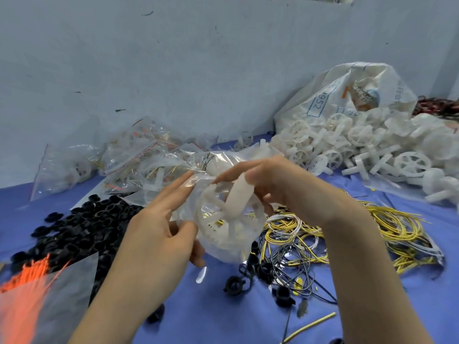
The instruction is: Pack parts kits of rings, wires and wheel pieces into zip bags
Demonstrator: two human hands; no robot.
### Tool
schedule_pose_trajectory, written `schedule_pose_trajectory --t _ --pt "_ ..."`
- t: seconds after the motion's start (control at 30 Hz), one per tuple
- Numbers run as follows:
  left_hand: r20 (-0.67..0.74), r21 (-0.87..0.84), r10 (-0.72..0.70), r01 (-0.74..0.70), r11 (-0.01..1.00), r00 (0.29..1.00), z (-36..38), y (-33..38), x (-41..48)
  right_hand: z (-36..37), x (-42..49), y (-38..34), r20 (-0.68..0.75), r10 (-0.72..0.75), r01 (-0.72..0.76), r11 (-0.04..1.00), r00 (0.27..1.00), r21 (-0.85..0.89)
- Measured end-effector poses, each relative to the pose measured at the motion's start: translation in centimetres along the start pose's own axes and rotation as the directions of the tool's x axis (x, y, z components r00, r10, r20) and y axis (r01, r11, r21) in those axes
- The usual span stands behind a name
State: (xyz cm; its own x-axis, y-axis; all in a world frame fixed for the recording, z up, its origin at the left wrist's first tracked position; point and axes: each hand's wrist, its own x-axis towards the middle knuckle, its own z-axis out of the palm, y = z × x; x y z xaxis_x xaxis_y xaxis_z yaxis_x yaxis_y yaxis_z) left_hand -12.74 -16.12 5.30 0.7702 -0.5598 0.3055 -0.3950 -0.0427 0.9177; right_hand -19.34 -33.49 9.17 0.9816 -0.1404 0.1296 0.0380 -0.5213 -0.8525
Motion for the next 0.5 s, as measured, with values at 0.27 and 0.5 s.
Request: schedule_pose_trajectory --t 0.27,0.5 --pt "0.035 -0.010 -0.022 0.022 1.000 0.999 1.3 0.4 -0.6 1.3 -0.4 -0.3 -0.319 -0.128 0.007 0.935 0.939 -0.354" --pt "-0.150 -0.150 -0.035 0.012 0.989 0.988 0.0 0.2 0.2 2.0 -0.5 -1.2 -0.228 -0.257 0.172 0.926 0.939 -0.338"
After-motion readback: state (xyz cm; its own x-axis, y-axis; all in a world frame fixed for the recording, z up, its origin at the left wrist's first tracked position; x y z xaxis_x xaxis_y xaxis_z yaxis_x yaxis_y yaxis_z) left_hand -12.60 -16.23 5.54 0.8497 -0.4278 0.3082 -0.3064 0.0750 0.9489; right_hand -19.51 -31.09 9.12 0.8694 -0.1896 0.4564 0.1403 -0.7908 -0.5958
